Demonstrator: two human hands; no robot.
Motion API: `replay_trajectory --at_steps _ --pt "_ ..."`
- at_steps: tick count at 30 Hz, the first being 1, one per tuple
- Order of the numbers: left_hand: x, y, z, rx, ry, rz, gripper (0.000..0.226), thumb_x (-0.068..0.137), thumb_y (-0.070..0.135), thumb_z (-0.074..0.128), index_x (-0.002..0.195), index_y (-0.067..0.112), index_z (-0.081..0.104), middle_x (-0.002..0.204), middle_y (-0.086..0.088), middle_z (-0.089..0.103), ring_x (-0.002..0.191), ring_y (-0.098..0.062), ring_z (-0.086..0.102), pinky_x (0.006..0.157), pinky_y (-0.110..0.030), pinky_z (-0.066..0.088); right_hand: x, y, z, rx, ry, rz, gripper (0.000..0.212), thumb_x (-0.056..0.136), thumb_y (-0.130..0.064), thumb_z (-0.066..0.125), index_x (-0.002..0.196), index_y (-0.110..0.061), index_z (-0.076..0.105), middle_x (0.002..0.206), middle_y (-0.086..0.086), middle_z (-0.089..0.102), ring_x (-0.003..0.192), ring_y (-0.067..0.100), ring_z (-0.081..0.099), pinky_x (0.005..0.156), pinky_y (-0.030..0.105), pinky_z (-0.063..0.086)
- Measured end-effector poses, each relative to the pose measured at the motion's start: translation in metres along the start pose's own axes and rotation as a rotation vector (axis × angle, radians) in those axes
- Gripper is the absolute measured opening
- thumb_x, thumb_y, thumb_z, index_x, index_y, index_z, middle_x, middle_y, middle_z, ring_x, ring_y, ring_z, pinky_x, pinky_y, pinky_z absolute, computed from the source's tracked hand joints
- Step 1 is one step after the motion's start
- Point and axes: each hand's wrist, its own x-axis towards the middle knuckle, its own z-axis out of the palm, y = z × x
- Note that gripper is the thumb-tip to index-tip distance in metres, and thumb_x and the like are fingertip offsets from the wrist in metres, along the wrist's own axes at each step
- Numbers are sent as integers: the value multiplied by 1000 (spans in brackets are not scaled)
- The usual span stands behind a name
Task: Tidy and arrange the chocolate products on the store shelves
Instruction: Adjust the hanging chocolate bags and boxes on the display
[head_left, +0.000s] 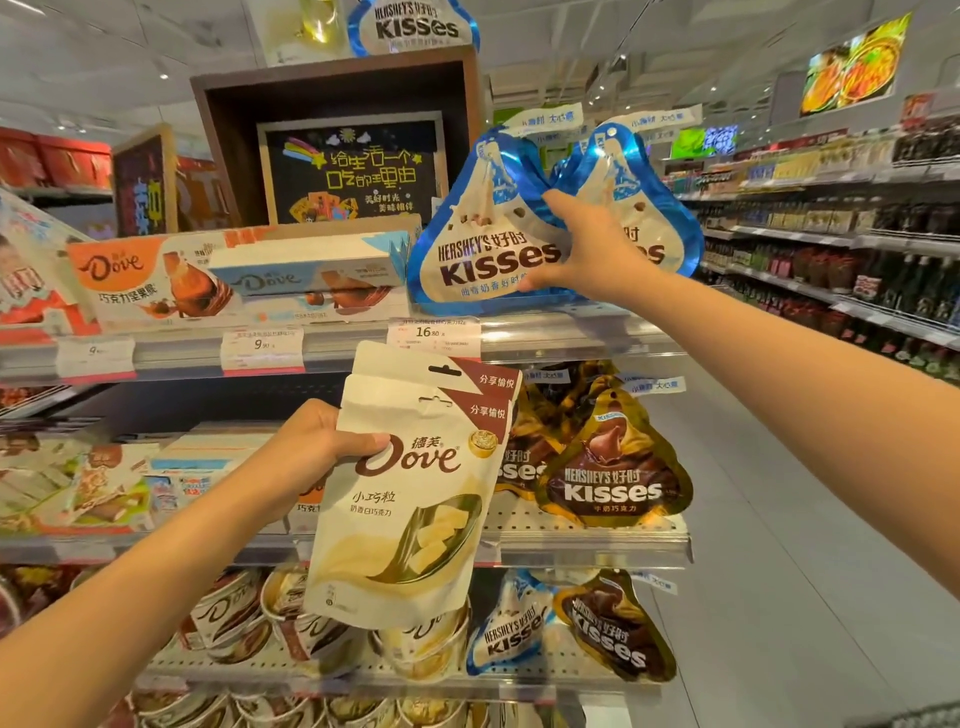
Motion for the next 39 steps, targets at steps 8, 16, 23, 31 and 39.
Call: replay_trajectory --at_steps 8,16,23,31,39 --pt "4 -8 7 -45 -2 9 10 84 10 62 82 6 71 82 -10 74 75 -21 72 64 -30 55 -31 -2 13 -74 356 -50 63 79 -36 66 128 -5 43 123 12 51 113 25 49 95 42 41" --pt "5 -31 14 -151 41 26 15 81 14 64 91 5 71 89 -13 74 88 -28 70 88 -47 50 -146 -25 83 204 -140 130 37 78 -54 58 85 -17 58 70 -6 60 61 8 56 57 31 50" --pt "9 -43 26 -208 16 65 12 84 8 60 87 14 71 88 -8 74 84 -21 71 72 -30 58 -153 -14 118 533 -188 468 46 67 -28 82 104 -13 57 84 -2 67 75 10 63 70 29 54" --pt "7 -71 41 -66 -73 50 10 80 16 68 83 24 73 82 6 75 79 -10 71 70 -31 56 -183 -12 132 929 -132 565 15 86 0 60 82 -12 68 83 10 70 75 19 63 71 28 50" --pt "2 -139 68 18 -174 72 29 75 21 76 99 34 68 91 21 71 90 1 66 76 -18 51 -246 17 162 759 -240 609 30 85 -17 65 86 13 63 88 29 65 78 32 65 68 28 57"
